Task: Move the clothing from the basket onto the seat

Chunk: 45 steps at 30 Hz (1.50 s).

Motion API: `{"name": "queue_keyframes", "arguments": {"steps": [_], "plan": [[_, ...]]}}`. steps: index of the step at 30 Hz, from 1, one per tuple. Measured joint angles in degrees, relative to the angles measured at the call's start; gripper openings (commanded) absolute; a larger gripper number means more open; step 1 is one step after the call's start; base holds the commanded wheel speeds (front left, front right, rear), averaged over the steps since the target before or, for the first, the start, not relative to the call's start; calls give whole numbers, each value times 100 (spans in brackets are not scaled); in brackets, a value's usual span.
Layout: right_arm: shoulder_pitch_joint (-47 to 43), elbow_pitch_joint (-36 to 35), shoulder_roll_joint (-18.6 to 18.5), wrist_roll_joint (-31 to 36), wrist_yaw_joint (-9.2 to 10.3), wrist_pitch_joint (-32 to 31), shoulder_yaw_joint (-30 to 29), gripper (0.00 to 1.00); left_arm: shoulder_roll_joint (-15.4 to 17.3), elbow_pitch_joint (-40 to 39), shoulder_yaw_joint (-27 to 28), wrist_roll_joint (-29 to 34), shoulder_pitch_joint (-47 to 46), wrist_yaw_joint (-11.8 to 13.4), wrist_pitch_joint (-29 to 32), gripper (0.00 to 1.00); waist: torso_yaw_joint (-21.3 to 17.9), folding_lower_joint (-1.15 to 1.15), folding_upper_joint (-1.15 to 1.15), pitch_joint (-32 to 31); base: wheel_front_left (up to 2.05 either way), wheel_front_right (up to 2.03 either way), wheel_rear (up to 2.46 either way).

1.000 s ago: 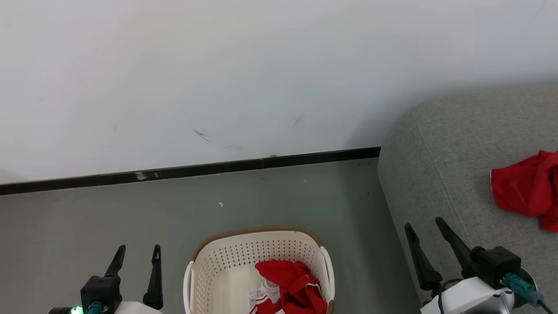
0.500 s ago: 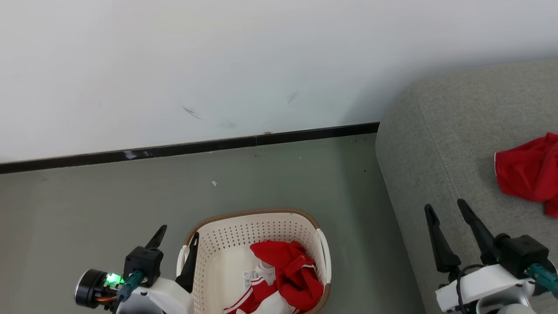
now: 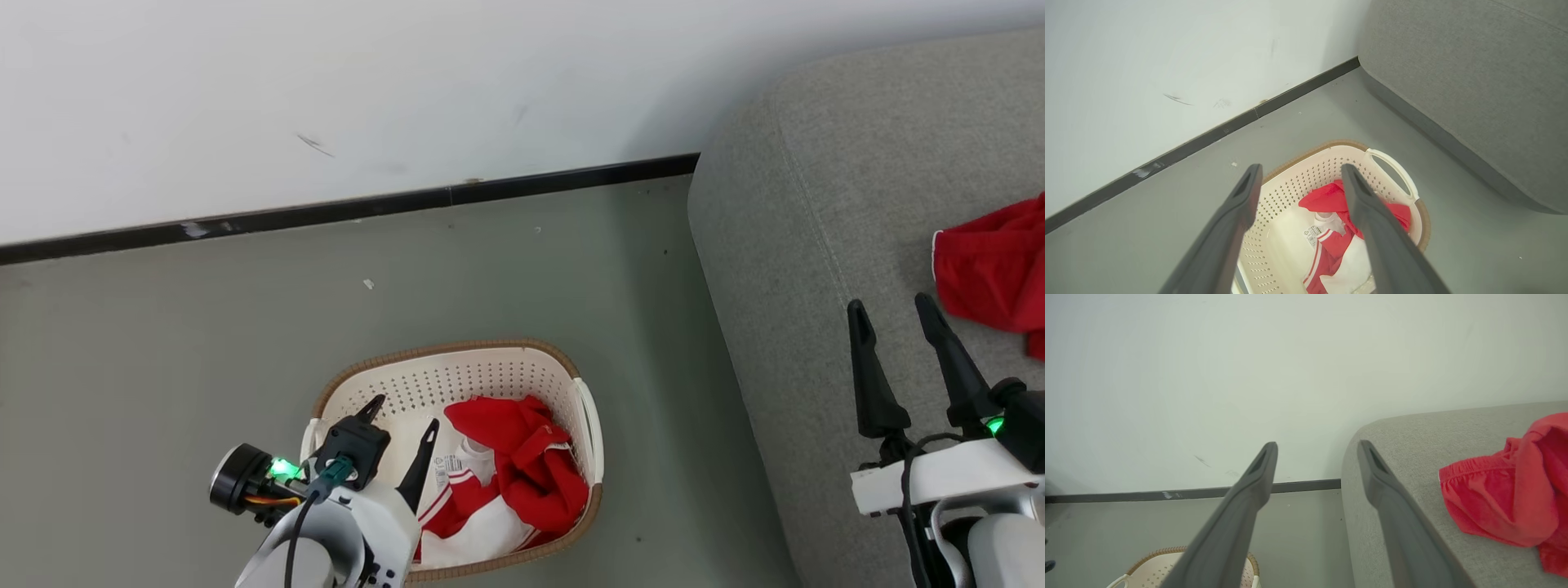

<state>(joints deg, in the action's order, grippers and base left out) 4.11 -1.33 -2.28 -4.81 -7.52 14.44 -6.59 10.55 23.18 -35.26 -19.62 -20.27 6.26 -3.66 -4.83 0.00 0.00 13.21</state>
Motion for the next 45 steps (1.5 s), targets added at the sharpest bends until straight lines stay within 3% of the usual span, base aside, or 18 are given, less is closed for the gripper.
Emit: {"name": "queue_keyframes", "arguments": {"steps": [13,45], "plan": [[639,-305,-1,-126,0,1,79,100,-311,898,-120,191,-659,-46,58,100,-316,0,0,914,0,0,0],[2102,-579,-3,-374,0,2,247,100,-174,2278,-546,731,-1844,-547,55,100,-1122,0,0,2755,0,0,0]]}}
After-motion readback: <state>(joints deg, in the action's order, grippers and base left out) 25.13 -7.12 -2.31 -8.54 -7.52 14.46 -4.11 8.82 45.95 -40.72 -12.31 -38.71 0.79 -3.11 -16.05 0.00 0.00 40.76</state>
